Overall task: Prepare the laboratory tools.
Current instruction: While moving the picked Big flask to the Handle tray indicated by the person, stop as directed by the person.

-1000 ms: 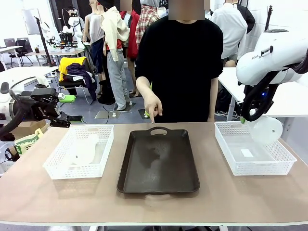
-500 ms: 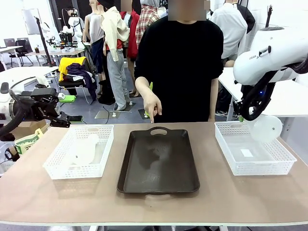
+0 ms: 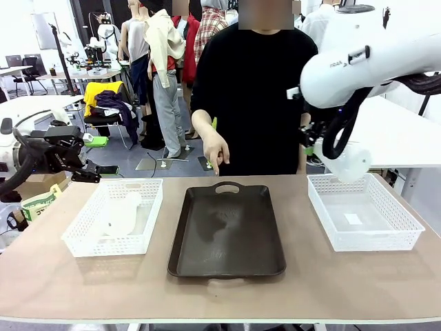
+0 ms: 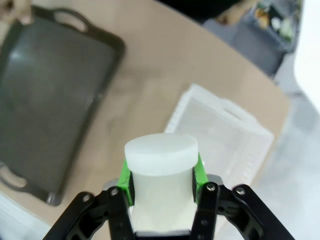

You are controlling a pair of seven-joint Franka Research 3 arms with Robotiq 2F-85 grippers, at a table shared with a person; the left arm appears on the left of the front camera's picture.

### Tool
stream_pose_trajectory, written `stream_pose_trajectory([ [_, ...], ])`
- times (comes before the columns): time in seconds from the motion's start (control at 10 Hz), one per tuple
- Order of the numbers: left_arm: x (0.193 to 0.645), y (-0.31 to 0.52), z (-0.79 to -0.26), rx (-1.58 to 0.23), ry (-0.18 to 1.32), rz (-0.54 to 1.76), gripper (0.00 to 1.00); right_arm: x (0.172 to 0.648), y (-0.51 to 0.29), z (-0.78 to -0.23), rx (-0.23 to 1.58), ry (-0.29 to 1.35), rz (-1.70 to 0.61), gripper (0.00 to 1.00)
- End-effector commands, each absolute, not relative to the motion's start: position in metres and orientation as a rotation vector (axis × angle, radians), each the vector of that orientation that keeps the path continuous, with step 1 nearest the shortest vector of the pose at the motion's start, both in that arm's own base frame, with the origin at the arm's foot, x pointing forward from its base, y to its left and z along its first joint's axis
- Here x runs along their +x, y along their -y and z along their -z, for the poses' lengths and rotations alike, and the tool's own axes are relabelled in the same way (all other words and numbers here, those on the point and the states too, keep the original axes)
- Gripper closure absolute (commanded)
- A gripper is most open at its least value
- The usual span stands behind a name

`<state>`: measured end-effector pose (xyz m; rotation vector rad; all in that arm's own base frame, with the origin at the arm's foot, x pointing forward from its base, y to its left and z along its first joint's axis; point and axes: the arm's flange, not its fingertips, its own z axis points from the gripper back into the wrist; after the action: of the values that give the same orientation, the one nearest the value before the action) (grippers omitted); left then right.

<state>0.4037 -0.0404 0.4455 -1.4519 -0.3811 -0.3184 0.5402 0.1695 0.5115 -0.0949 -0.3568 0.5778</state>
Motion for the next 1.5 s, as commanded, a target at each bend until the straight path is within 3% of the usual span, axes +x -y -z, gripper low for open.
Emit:
stream_pose_trajectory([
  [0.0,0.403,0.039,-0.448,-1.459,0.387,0.319,0.0,0.538,-0.196,-0.505,-0.095,0.386,-0.722,1.0],
  [0.4,0.403,0.039,-0.448,-1.459,0.387,0.319,0.0,0.552,-0.276,-0.487,0.0,0.36,-0.971,1.0],
  [1.0,0.403,0.039,-0.448,-1.459,0.387,0.319,0.0,0.571,-0.337,-0.437,-0.027,0.222,-1.018,1.0],
  [1.4,0.403,0.039,-0.448,-1.459,0.387,0.319,0.0,0.564,-0.334,-0.431,0.0,0.239,-1.026,1.0],
])
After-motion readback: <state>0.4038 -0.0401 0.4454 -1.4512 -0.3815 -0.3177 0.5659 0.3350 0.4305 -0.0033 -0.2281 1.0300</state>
